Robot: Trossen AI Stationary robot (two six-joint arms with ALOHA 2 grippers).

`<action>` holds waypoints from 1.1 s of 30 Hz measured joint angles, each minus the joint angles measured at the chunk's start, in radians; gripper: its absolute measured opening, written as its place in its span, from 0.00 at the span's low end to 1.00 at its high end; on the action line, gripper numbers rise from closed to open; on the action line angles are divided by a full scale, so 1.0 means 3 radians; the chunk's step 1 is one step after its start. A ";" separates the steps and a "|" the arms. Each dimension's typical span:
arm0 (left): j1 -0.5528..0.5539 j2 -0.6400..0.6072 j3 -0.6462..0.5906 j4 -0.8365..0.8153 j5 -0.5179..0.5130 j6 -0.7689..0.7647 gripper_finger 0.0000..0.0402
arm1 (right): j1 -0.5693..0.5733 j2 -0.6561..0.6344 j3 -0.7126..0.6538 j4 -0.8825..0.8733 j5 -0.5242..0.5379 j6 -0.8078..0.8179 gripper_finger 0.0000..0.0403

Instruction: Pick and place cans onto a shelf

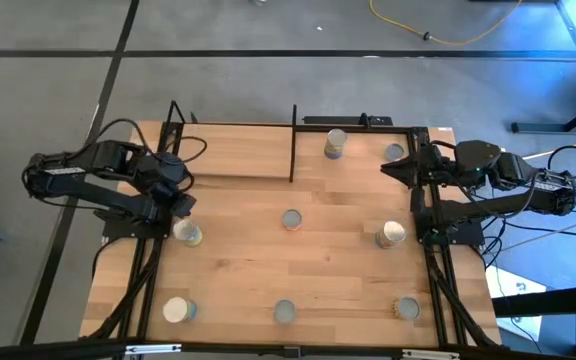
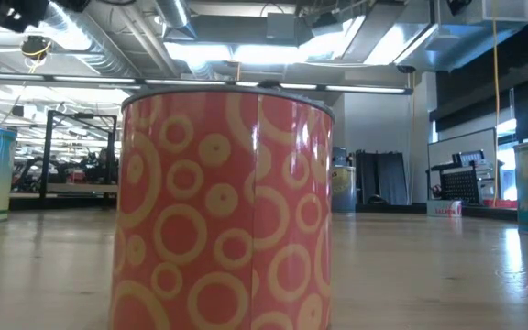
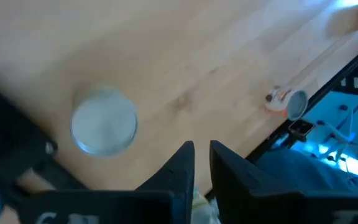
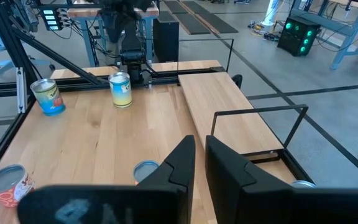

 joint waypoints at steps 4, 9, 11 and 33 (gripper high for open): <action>-0.0001 -0.0002 -0.0189 0.0012 0.0144 -0.0130 0.15 | 0.0000 -0.0001 0.0000 0.0000 0.0000 -0.0002 0.10; -0.0034 -0.0001 -0.0497 0.0096 0.0107 -0.0114 0.14 | 0.0000 -0.0001 0.0000 0.0000 0.0000 -0.0004 0.10; -0.0077 0.0000 -0.0631 0.0134 0.0082 -0.0114 0.14 | 0.0000 -0.0001 0.0000 0.0000 0.0000 -0.0004 0.10; -0.0548 0.0107 -0.1293 0.0916 -0.0320 -0.0567 0.14 | 0.0001 -0.0001 -0.0001 0.0001 0.0000 -0.0004 0.10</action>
